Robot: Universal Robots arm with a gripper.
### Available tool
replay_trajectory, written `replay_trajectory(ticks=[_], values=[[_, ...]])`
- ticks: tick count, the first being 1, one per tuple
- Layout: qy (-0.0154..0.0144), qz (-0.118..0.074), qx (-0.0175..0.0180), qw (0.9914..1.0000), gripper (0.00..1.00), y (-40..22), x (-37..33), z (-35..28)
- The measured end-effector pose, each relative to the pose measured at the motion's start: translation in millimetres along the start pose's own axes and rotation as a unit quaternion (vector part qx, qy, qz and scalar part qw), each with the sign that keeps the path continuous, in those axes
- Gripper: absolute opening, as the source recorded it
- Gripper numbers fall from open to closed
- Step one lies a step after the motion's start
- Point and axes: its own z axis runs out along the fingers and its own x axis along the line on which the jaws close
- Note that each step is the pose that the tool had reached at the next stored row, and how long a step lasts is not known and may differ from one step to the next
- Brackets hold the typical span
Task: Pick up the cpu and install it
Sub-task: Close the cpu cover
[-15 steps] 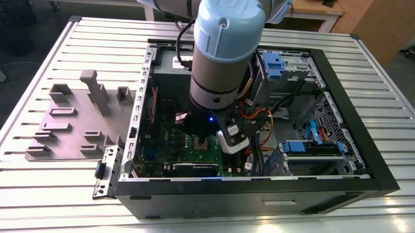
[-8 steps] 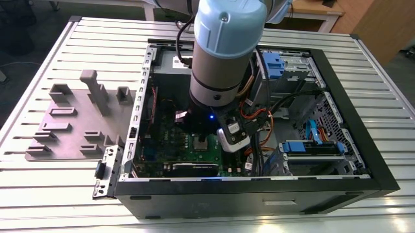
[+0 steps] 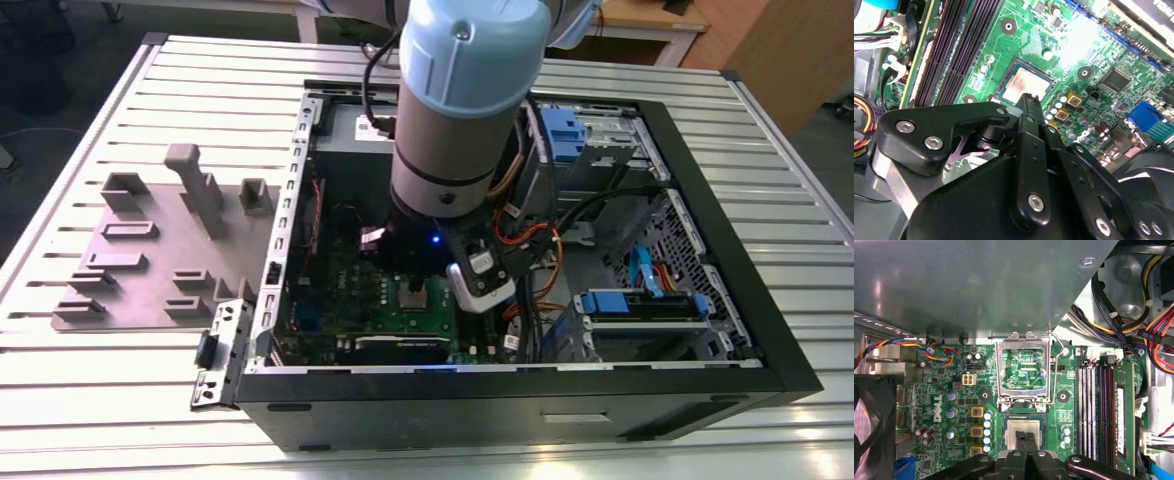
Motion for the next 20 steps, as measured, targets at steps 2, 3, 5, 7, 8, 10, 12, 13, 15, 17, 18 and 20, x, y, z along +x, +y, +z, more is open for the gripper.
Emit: replay_trajectory(ticks=[2, 3, 5, 7, 8, 10, 12, 13, 15, 17, 18, 20], values=[[0.0, 0.0, 0.0, 1.0, 0.11, 0.1, 0.0, -0.8], [0.0, 0.0, 0.0, 1.0, 0.11, 0.1, 0.0, -1.1], [0.0, 0.0, 0.0, 1.0, 0.11, 0.2, 0.1, -2.0], [0.0, 0.0, 0.0, 1.0, 0.11, 0.2, 0.1, -2.9], [0.0, 0.0, 0.0, 1.0, 0.11, 0.3, 0.1, -3.4], [0.0, 0.0, 0.0, 1.0, 0.11, 0.3, 0.2, -4.2], [-0.0001, 0.0, -0.0001, 1.0, 0.11, 0.4, 0.2, -4.7], [0.0, 0.0, 0.0, 1.0, 0.11, 0.4, 0.2, -5.3], [0.0, 0.0, 0.0, 1.0, 0.11, 0.4, 0.2, -5.6], [0.0, 0.0, 0.0001, 1.0, 0.11, 0.5, 0.3, -6.2], [0.0001, 0.0, 0.0002, 1.0, 0.11, 0.5, 0.3, -6.6], [0.0, 0.0, 0.0, 1.0, 0.11, 0.6, 0.3, -7.2]])
